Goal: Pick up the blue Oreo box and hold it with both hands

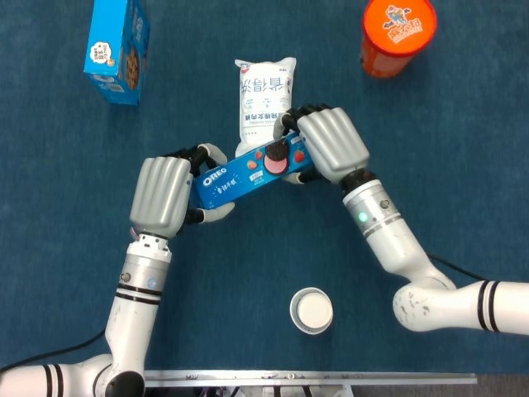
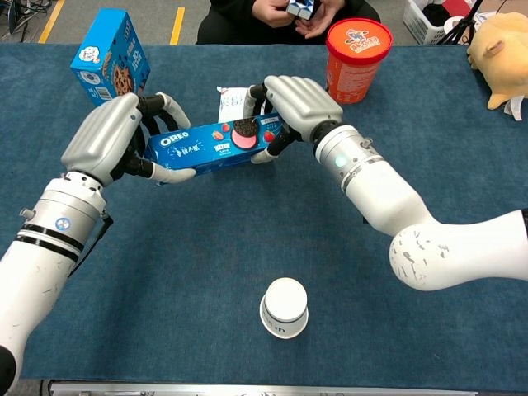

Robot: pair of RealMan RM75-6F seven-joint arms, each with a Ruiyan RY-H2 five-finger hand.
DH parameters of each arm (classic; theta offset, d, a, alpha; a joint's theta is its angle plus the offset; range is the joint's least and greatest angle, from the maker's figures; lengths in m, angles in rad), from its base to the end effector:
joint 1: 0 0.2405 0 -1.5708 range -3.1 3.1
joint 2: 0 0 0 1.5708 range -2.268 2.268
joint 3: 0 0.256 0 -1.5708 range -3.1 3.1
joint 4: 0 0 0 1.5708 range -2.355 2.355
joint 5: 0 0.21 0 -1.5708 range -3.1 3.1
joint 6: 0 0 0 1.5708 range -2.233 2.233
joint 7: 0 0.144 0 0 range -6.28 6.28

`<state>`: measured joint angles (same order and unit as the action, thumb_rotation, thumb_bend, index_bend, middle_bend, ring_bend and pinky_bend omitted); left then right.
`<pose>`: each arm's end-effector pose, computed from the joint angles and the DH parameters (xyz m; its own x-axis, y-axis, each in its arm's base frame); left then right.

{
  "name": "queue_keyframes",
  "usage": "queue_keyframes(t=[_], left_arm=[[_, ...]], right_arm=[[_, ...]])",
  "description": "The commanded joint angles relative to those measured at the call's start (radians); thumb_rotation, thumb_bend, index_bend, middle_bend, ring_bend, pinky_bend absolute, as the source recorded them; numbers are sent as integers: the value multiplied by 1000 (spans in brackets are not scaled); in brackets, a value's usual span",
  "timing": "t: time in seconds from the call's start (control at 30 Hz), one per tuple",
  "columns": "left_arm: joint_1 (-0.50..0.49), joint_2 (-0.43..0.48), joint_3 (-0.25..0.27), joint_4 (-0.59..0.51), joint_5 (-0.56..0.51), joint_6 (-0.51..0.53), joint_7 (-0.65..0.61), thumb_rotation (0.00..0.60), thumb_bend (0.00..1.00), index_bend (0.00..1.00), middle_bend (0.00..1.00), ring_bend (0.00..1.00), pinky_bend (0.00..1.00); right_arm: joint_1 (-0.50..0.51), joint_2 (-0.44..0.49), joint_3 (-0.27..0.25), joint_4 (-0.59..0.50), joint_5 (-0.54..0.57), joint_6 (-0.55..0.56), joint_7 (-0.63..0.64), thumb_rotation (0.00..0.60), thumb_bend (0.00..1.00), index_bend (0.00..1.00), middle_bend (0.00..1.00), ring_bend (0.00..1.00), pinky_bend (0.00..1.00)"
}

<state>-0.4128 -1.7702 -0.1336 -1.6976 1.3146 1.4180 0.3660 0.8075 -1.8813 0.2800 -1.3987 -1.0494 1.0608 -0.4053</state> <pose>-0.1295 0.2398 -0.0214 0.0340 0.0932 0.9951 0.9804 -0.1962 -0.0151 -0.0645 -0.3250 -0.0855 0.2295 -0.2661 0.9362 -0.9232 -0.3640 0.1229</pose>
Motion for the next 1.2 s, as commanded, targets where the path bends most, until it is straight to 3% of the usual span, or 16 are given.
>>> queue_keyframes(t=[0.03,0.17,0.33,0.53,1.2], left_arm=[[4,-4,0,5,9,4,-4,600,22,708,811,691,819],[7,-5,0,6,17,3,-10,600,22,710,814,692,821],[11,-5,-2,8,22,0,-16,600,22,711,815,693,821],[16,-3,0,4,30,-3,-21,600,22,711,815,693,821],[33,5,-20,16,15,-11,-26,600,22,713,816,693,821]], right_arm=[[-2,4,1,-1,-5,-4,11,600,33,474,451,363,382],[-3,18,4,-10,10,-28,23,600,32,401,389,333,382],[-2,37,7,-22,24,-51,35,600,12,231,241,255,382],[-2,44,8,-21,21,-54,47,600,0,96,100,184,384],[-22,173,17,-143,14,-115,169,600,0,71,70,150,378]])
